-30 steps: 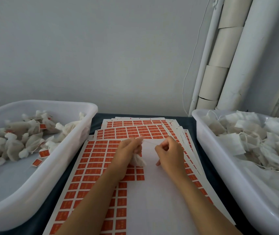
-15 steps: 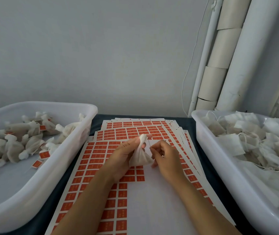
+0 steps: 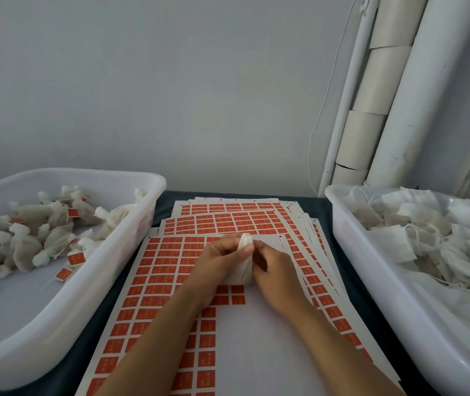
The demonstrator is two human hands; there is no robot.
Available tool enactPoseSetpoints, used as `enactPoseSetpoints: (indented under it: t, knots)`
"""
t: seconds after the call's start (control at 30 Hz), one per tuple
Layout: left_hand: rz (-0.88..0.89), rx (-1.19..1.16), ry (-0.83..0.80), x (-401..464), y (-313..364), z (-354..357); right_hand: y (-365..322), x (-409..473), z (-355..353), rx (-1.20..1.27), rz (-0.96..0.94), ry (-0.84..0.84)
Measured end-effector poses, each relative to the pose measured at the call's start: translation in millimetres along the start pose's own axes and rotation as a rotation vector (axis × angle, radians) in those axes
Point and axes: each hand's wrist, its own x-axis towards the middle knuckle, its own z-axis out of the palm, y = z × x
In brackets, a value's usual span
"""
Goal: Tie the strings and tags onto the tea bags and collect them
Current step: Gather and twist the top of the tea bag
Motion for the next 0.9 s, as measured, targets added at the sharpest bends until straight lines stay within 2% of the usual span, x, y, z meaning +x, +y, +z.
enactPoseSetpoints:
  t: [0.2,0.33,0.6,0.8,0.9]
  knots:
    - [0.034,-0.022,-0.050,0.1,-0.1,-3.2,-2.9,-1.3,-1.8,0.002,-0.023,0.026]
    - [0.051,0.019,-0.047,1.2,-1.8,-4.4,2.5,1.6,-2.5,0.034,0.058,0.012]
    - [0.196,0.339,0.300,7.3,-10.3,0.5,6.1,3.4,-3.9,0.097,0.083,0.090]
    - [0.217,0.346,0.279,7.9,-11.7,-0.3,-4.9,0.2,-4.5,0.241,0.037,0.164]
    - [0.300,0.413,0.329,6.8,-10.8,-1.0,-9.9,-1.0,-5.7,0.263,0.002,0.152]
